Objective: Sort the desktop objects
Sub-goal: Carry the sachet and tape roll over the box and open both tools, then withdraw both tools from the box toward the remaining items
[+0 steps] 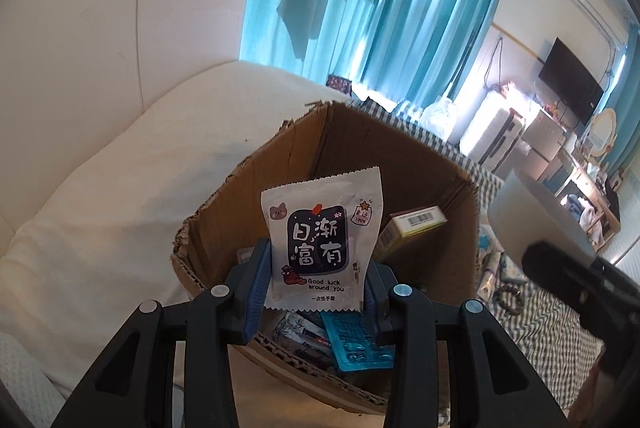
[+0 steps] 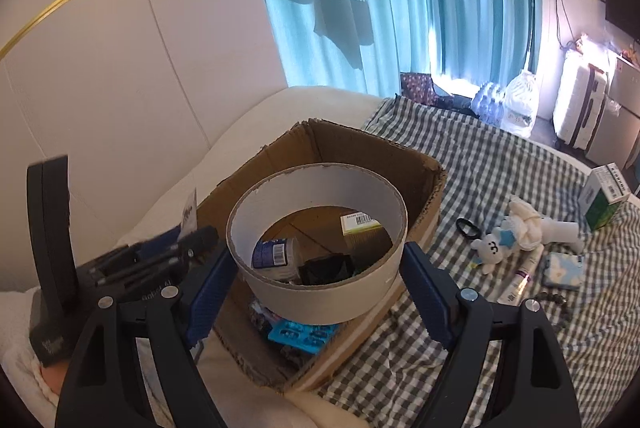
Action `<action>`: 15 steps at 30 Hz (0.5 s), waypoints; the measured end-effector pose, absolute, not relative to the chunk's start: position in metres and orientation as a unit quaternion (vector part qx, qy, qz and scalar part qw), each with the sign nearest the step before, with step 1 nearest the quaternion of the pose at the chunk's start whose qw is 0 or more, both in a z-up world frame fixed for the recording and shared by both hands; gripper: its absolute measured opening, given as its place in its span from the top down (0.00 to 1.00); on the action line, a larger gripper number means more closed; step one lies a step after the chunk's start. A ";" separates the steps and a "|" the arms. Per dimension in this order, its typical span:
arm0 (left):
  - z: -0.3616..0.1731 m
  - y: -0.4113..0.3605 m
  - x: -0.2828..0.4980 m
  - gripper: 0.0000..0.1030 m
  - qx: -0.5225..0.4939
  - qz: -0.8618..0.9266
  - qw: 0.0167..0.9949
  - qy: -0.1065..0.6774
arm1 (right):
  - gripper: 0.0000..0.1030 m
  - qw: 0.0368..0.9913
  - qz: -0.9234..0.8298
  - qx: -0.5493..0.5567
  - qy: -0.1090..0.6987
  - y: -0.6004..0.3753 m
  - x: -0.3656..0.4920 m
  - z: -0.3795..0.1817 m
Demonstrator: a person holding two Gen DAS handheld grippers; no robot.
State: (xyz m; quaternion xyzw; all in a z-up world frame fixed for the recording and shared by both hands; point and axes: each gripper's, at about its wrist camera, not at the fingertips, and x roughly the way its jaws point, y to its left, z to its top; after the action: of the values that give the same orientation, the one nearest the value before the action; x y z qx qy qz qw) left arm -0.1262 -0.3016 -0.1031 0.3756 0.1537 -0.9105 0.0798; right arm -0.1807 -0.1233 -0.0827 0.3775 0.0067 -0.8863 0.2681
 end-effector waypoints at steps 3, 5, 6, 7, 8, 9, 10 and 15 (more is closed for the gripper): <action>-0.112 -0.300 -0.136 0.54 0.383 -0.908 0.075 0.149 | 0.20 0.265 -0.884 0.384 -0.008 -0.129 -0.200 -0.087; -0.115 -0.300 -0.141 0.29 0.387 -0.908 0.073 0.144 | 0.14 0.264 -0.882 0.389 -0.023 -0.129 -0.211 -0.088; -0.116 -0.299 -0.143 0.19 0.390 -0.907 0.085 0.136 | 0.08 0.264 -0.881 0.390 -0.034 -0.129 -0.218 -0.088; -0.117 -0.298 -0.144 0.10 0.391 -0.906 0.099 0.126 | 0.07 0.261 -0.882 0.391 -0.047 -0.128 -0.223 -0.087; -0.118 -0.298 -0.144 0.09 0.389 -0.907 0.108 0.121 | 0.07 0.258 -0.884 0.386 -0.056 -0.126 -0.226 -0.086; -0.119 -0.298 -0.146 0.09 0.390 -0.906 0.111 0.118 | 0.07 0.257 -0.887 0.380 -0.062 -0.123 -0.227 -0.084; -0.122 -0.297 -0.147 0.09 0.399 -0.902 0.112 0.119 | 0.07 0.254 -0.890 0.372 -0.066 -0.120 -0.226 -0.083; -0.125 -0.289 -0.145 0.09 0.409 -0.898 0.111 0.117 | 0.07 0.230 -0.899 0.363 -0.078 -0.092 -0.220 -0.082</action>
State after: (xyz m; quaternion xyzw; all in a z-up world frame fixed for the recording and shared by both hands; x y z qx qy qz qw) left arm -0.1449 -0.2886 -0.1250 0.4087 0.1174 -0.8983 0.1109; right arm -0.2201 -0.0918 -0.0821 0.3633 -0.0782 -0.8993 0.2304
